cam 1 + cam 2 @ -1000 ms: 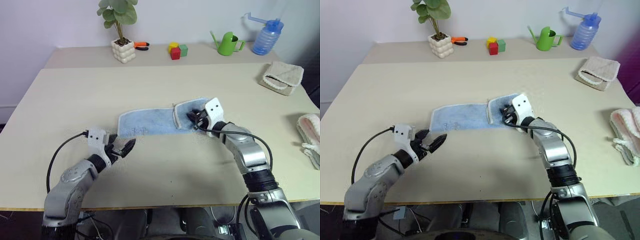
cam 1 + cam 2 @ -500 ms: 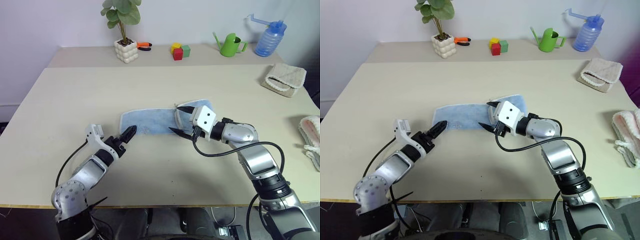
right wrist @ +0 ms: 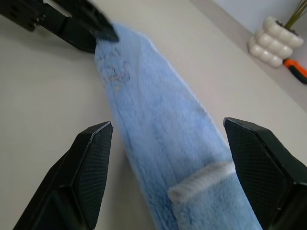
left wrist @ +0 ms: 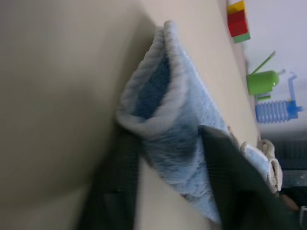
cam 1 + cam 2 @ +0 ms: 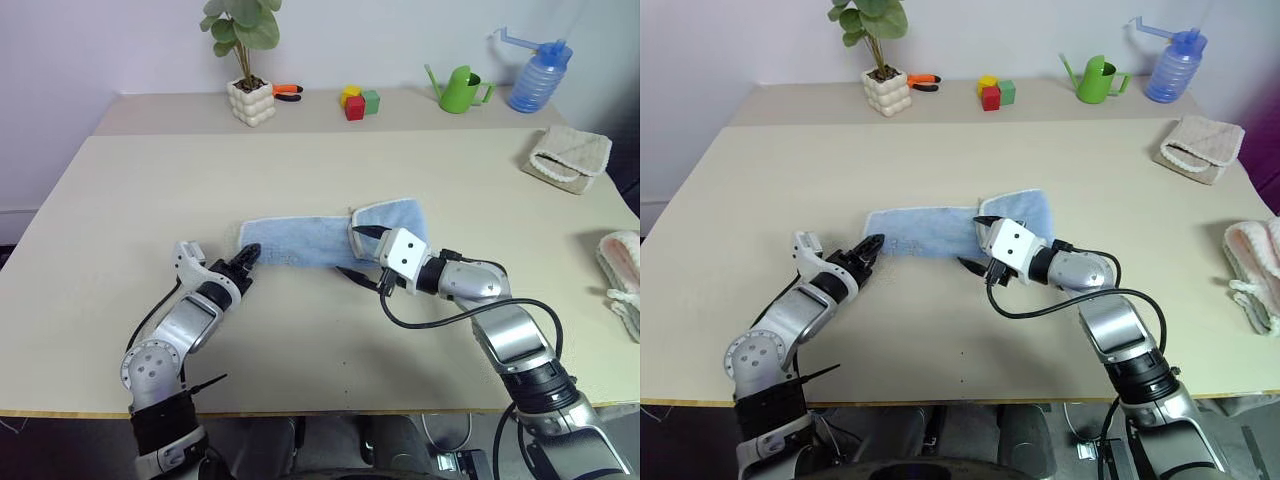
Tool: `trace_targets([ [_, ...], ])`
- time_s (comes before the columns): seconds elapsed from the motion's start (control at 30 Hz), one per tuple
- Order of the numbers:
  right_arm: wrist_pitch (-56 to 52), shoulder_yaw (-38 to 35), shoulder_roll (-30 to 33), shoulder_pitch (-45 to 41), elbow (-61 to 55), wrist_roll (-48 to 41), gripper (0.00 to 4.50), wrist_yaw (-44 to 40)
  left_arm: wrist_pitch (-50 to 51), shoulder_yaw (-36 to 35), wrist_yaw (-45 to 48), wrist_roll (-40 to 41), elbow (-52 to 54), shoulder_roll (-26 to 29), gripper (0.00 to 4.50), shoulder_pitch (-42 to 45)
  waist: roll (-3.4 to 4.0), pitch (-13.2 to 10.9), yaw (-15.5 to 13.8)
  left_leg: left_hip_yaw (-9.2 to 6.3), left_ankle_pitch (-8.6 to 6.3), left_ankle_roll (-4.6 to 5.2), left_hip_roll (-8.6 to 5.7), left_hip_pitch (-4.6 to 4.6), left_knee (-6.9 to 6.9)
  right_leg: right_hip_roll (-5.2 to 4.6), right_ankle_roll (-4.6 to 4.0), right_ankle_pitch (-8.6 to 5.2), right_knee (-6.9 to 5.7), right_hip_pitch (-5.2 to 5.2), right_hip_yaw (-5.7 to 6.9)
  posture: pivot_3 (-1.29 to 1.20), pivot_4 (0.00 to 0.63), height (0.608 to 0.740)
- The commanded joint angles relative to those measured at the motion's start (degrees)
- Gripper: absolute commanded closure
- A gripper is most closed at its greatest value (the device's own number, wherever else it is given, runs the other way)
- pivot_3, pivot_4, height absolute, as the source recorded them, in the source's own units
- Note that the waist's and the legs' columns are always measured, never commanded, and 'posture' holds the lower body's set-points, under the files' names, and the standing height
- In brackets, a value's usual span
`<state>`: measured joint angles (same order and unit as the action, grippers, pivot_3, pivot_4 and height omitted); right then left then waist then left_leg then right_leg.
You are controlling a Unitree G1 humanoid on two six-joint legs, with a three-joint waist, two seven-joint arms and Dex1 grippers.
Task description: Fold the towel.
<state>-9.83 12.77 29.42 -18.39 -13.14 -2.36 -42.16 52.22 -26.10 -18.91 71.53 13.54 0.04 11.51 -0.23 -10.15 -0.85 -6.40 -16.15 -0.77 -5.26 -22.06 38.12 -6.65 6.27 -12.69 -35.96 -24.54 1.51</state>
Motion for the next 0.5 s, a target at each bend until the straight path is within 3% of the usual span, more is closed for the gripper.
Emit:
trace_targets([
  [0.03, -0.73, -0.26, -0.49, 0.72, -4.14, -0.17, 0.72, 0.66, -1.12, 1.34, 2.05, 0.73, 1.89, 1.68, 4.44, -0.51, 0.00, 0.00, 0.01, 0.00, 0.00, 0.01, 0.00, 0.00, 0.00, 0.00, 0.00, 0.00, 0.00, 0.00, 0.00, 0.00, 0.150, 0.732],
  [0.17, -1.67, -0.44, -0.48, 1.08, -5.16, -0.22, 0.72, 0.70, -1.46, 2.89, 5.79, -0.20, 4.11, 5.16, 4.44, -2.26, 0.00, 0.00, 0.10, 0.00, 0.00, 0.00, 0.00, 0.00, 0.00, 0.00, 0.00, 0.00, 0.01, 0.00, 0.00, 0.00, 0.150, 0.732],
  [0.3, -1.97, -1.53, 0.08, 0.84, -4.54, -0.70, 0.72, 0.40, -7.81, -5.63, 9.53, 3.43, 4.13, 9.64, 4.44, -3.78, 0.00, 0.00, 0.29, 0.00, -0.02, 0.02, 0.06, 0.00, -0.03, 0.06, -0.02, -0.01, 0.00, -0.05, -0.01, 0.00, 0.150, 0.732],
  [0.5, -2.28, -2.32, -0.16, 0.18, -3.24, -1.50, 0.72, 0.63, -10.74, -6.66, 13.71, -0.47, 3.15, 19.18, 4.44, -0.92, -0.04, -0.02, -0.24, -0.02, -0.08, 0.12, 0.01, -0.02, -0.06, 0.01, -0.03, -0.01, 0.04, -0.03, 0.00, 0.00, 0.150, 0.732],
])
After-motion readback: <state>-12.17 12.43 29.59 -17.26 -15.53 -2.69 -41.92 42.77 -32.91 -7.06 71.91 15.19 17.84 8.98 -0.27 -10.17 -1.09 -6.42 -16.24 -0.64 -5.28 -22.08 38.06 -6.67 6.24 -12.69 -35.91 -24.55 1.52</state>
